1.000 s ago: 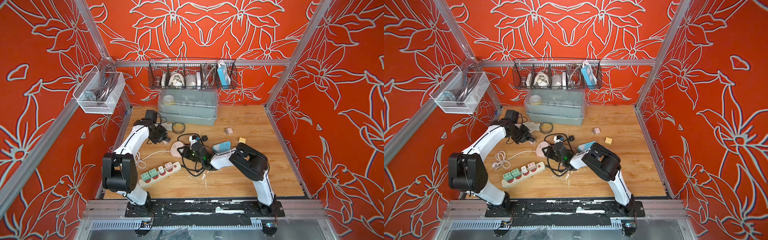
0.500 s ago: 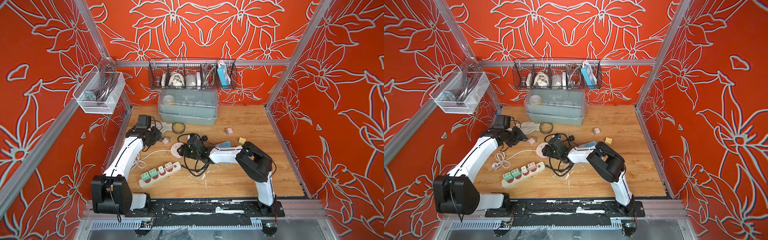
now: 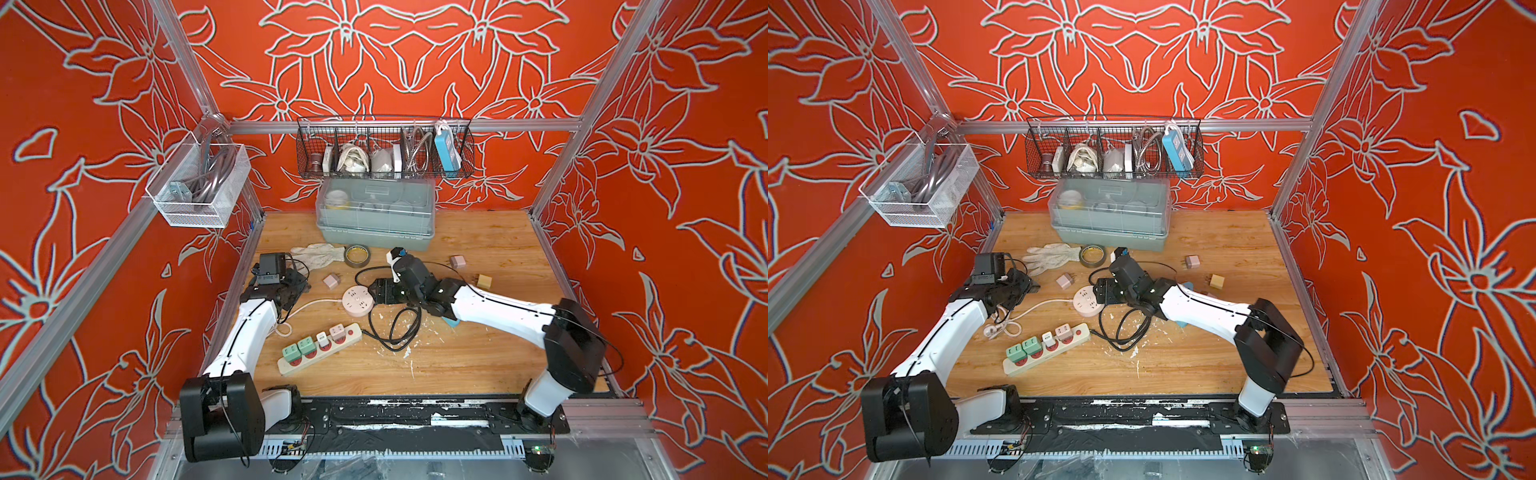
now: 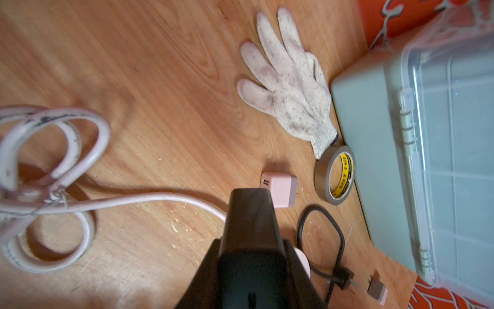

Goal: Pull the plug off the socket
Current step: Place the plug at the center of the board.

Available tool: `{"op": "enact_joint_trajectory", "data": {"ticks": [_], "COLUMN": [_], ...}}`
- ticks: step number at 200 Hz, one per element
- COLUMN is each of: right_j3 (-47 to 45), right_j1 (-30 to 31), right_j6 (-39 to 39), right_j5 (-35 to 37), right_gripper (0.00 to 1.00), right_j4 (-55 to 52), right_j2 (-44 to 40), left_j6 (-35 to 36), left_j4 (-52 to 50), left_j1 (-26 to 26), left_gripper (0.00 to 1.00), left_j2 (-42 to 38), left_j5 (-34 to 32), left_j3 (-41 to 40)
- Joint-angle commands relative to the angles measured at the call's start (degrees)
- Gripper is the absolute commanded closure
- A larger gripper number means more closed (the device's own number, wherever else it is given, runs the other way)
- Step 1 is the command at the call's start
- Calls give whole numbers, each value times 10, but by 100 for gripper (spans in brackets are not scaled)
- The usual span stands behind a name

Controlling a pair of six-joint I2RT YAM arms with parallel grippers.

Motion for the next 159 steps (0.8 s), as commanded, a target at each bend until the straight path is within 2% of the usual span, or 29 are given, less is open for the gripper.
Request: {"op": "enact_joint_trajectory", "data": {"ticks": [1, 29, 65, 98, 112, 138, 159], "right_j3": [-26, -77, -114, -135, -141, -147, -148], "right_j1": [0, 0, 0, 0, 0, 0, 0], "right_j6": [-69, -72, -69, -67, -64, -62, -58], "right_j5": [9, -16, -23, -25, -25, -23, -22], "right_gripper": [22, 22, 22, 22, 22, 22, 22], "right_j4": [-48, -15, -2, 6, 9, 15, 20], "right_j2": [-42, -80, -100, -109, -110, -108, -101], "left_j6": [-26, -44, -53, -52, -49, -36, -31], "left_j4": [78, 165, 243, 274, 274, 253, 218], "left_j1": [16, 41, 57, 77, 83, 91, 93], "left_gripper": [100, 100, 100, 98, 96, 83, 61], "left_j2": [-4, 26, 113, 178, 186, 184, 188], "left_j5": [-13, 39, 100, 137, 133, 111, 93], "left_j3": [-11, -50, -65, -60, -62, -59, -48]}}
